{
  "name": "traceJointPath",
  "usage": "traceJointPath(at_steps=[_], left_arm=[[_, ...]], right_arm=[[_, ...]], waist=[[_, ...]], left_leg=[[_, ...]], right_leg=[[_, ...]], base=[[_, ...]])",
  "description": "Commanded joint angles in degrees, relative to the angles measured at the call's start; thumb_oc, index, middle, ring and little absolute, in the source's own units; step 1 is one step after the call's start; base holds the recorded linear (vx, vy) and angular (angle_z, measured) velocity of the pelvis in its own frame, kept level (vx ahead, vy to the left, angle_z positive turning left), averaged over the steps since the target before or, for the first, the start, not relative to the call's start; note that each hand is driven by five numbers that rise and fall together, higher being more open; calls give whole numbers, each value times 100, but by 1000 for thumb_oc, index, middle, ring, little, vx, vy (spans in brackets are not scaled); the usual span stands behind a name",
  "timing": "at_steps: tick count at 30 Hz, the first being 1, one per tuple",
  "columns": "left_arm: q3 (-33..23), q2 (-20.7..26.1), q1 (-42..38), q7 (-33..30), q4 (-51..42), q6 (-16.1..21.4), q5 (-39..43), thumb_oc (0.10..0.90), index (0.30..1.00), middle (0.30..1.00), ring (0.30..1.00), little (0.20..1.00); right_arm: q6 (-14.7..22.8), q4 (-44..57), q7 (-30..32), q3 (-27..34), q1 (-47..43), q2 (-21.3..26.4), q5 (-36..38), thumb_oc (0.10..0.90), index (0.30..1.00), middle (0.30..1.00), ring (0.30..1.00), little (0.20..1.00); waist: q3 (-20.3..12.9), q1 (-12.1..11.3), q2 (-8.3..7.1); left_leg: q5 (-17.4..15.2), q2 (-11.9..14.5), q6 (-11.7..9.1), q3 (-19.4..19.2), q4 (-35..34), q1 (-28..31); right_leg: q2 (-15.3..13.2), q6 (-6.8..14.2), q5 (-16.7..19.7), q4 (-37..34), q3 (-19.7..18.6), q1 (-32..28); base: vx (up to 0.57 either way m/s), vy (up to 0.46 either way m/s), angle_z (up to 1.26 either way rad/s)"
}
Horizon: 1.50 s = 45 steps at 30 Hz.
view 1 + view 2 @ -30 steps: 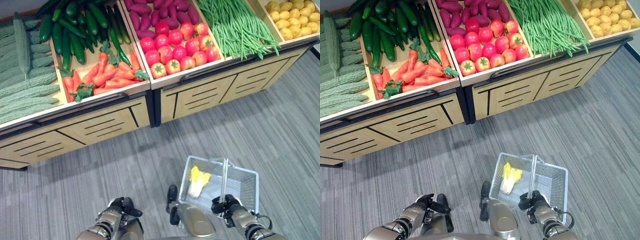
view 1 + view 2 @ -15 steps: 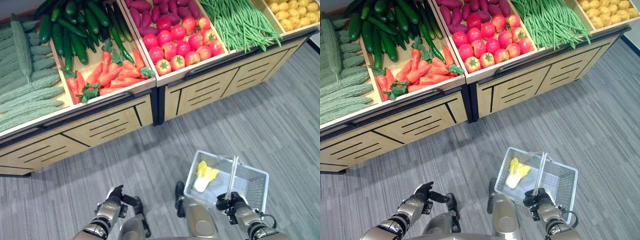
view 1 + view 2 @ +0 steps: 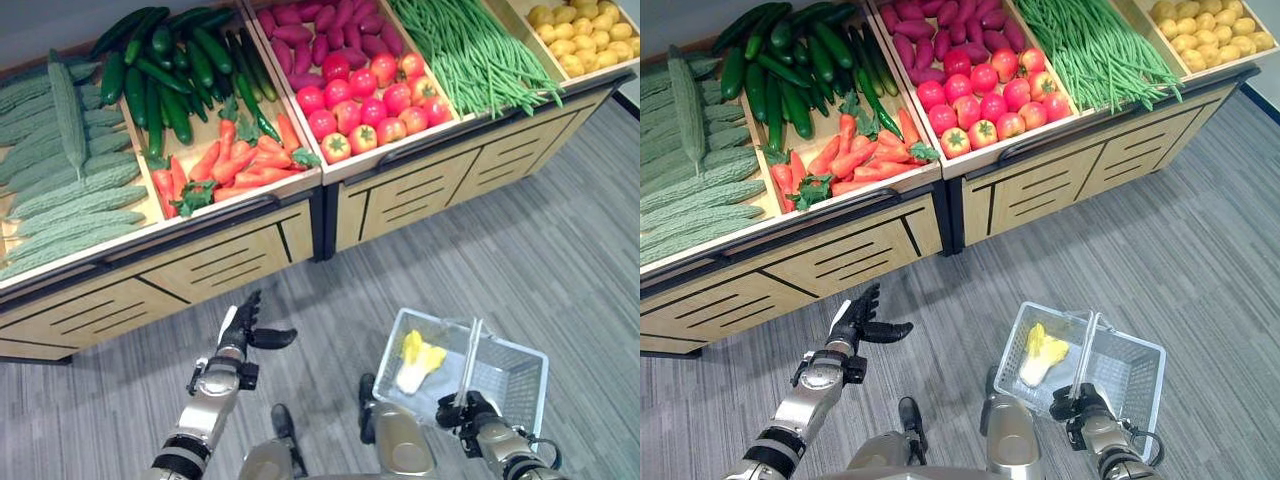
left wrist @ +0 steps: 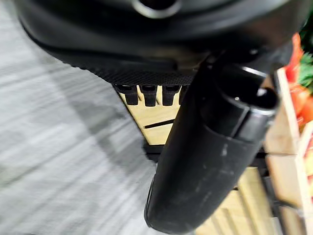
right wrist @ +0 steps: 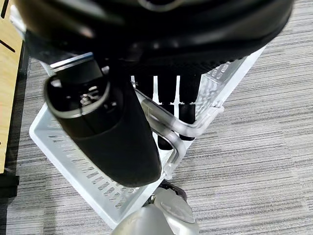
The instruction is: Get the vegetables into the basket
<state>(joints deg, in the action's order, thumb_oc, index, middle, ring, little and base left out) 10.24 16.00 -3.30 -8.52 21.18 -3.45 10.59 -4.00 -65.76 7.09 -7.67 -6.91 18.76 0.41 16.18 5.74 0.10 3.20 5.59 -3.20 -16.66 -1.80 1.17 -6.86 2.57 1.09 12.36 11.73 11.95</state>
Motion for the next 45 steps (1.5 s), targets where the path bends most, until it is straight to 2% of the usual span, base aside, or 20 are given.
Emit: traceJointPath(at_steps=[1,3,7,11,14,18,19,20,24,27,34,39,45], left_arm=[[-345,311,-45,-28,-738,488,63,900,1000,1000,1000,1000],[-551,474,-84,-88,-1405,580,-44,900,1000,1000,1000,1000],[-852,716,-185,-201,-1888,682,-283,900,1000,1000,1000,1000],[-1115,1034,-484,-436,-1837,665,-618,900,1000,1000,1000,1000],[-1142,1458,-919,-666,-1575,613,-1090,900,1000,1000,1000,1000],[-733,2572,-1713,-980,-866,269,-2183,900,1000,1000,1000,1000],[-702,2579,-1755,-992,-826,282,-2180,900,1000,1000,1000,1000],[-309,3073,-2265,-1052,-333,134,-2584,900,1000,1000,1000,1000],[366,3733,-3051,-1002,598,-197,-3195,900,1000,1000,1000,1000],[700,3820,-3414,-1003,1031,-334,-3399,900,1000,1000,1000,1000],[1976,4005,-4851,-816,2941,-587,-3705,900,1000,1000,1000,1000],[2335,4004,-5455,-835,3607,-699,-3700,900,1000,1000,1000,1000],[2491,4115,-5778,-840,3969,-777,-3658,900,1000,1000,1000,1000]], right_arm=[[-12,-187,4,-191,305,3,-190,400,300,300,300,300],[-19,-293,-16,-120,351,18,-215,400,300,300,300,300],[-18,-398,-37,-26,405,66,-249,400,300,300,300,300],[-7,-462,22,180,424,135,-103,400,300,300,300,300],[20,-491,79,274,374,219,27,400,300,300,300,300],[60,-455,74,225,351,467,32,400,300,300,300,300],[60,-453,73,235,349,460,32,400,300,300,300,300],[66,-484,98,218,347,589,7,400,300,300,300,300],[57,-564,146,194,383,727,-26,400,300,300,300,300],[47,-636,179,186,392,748,-33,400,300,300,300,300],[13,-734,245,39,216,860,55,400,300,300,300,300],[41,-661,314,-100,46,852,224,400,300,300,300,300],[64,-540,347,-261,-63,782,355,400,300,300,300,300]], waist=[[-341,55,-399],[-445,69,-368],[-549,104,-297],[-644,190,-200],[-696,277,-100],[-748,445,56],[-747,436,51],[-760,518,137],[-789,674,278],[-786,727,328],[-626,912,449],[-415,941,444],[-280,929,389]], left_leg=[[-285,-97,-31,172,131,-15],[-331,-97,-37,157,150,72],[-372,-86,-58,122,155,188],[-379,-81,-85,81,116,303],[-347,-82,-113,27,53,370],[-296,-83,-158,-74,-52,430],[-293,-82,-158,-74,-57,425],[-263,-88,-176,-106,-90,423],[-189,-97,-202,-195,-180,381],[-134,-92,-219,-230,-228,331],[93,-56,-297,-396,-320,-214],[175,-48,-326,-486,-320,-655],[241,-3,-363,-568,-320,-932]], right_leg=[[-232,621,277,-912,-489,-407],[-225,617,244,-945,-498,-503],[-221,599,178,-934,-532,-584],[-223,595,121,-923,-555,-669],[-217,597,111,-932,-577,-693],[-201,636,151,-1015,-630,-713],[-200,636,154,-1018,-629,-709],[-201,651,184,-1048,-653,-695],[-173,680,261,-1124,-709,-597],[-158,696,310,-1160,-738,-511],[-77,724,561,-1284,-886,108],[-16,746,749,-1402,-1027,539],[49,755,861,-1473,-1126,828]], base=[[41,2,-1],[50,-3,-2],[47,-2,-7],[50,-2,-3],[52,8,-4],[58,20,-6],[41,16,-14],[53,16,-16],[44,8,-11],[3,-2,-9],[-14,0,-15],[-4,9,-17],[12,-10,-14]])
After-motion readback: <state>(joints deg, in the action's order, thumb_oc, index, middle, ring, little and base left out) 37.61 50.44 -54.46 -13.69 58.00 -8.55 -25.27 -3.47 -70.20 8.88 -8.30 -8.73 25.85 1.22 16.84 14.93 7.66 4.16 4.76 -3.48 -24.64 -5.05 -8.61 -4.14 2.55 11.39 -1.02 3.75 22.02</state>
